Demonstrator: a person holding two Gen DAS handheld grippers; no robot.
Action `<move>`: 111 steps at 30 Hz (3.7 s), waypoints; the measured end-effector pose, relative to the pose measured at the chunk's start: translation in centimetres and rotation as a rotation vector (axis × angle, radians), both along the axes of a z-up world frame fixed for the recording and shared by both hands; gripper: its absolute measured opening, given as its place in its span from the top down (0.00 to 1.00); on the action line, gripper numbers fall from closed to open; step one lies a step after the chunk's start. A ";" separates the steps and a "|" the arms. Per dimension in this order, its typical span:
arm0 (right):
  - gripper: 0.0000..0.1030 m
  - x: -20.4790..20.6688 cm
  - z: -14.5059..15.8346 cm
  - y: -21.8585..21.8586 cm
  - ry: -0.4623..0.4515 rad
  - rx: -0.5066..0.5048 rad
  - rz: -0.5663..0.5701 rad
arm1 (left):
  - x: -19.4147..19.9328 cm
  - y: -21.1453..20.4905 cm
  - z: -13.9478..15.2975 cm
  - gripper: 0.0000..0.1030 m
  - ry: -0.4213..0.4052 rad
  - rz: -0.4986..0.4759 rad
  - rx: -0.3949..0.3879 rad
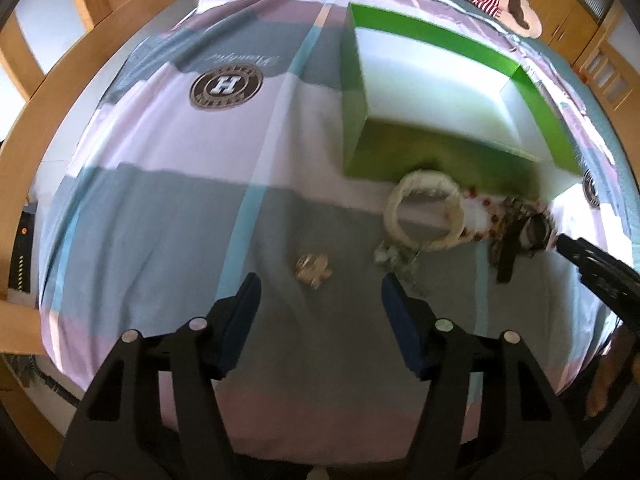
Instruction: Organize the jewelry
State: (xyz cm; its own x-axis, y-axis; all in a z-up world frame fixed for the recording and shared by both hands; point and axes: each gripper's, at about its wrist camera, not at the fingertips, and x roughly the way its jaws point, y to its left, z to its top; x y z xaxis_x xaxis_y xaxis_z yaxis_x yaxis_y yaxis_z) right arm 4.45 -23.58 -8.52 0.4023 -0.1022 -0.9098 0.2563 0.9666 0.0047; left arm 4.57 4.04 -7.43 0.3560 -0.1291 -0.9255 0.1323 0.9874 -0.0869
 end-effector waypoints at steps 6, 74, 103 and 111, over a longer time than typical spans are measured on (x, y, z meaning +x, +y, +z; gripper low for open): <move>0.55 1.3 -2.4 0.5 0.075 0.043 0.015 | 3.2 -3.1 -0.4 0.39 0.011 -0.047 -0.003; 0.92 10.7 2.9 -1.5 -0.105 0.040 0.103 | 15.0 -9.4 3.1 0.92 -0.019 -0.129 0.003; 0.62 4.1 -2.6 -5.3 0.067 0.033 0.038 | 5.7 -0.5 0.0 0.59 0.061 0.011 -0.060; 0.79 2.4 -4.2 -1.5 0.142 0.043 0.167 | 3.9 -0.1 -1.9 0.59 0.099 0.006 -0.039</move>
State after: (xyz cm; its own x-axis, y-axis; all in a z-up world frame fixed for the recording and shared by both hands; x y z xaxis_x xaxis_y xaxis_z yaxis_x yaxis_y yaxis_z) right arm 6.88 -25.10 -12.77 0.2783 -0.0050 -0.9605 0.0940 0.9953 0.0221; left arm 8.47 3.90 -9.36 0.2635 -0.1643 -0.9506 0.1153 0.9837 -0.1380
